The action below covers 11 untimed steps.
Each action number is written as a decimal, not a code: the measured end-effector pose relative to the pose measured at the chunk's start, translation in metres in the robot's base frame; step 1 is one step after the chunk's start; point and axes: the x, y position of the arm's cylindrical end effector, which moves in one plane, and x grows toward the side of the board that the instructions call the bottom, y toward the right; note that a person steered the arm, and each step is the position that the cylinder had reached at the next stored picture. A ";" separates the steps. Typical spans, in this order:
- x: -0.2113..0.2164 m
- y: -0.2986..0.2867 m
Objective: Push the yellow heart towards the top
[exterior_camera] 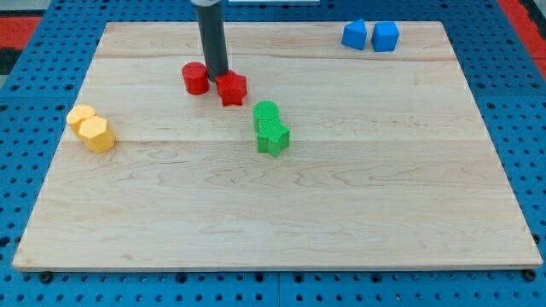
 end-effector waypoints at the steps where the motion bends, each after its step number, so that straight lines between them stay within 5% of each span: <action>1: 0.021 0.000; 3: 0.100 -0.016; 5: 0.193 -0.101; 6: 0.190 -0.193; 7: 0.155 -0.218; 11: 0.014 -0.142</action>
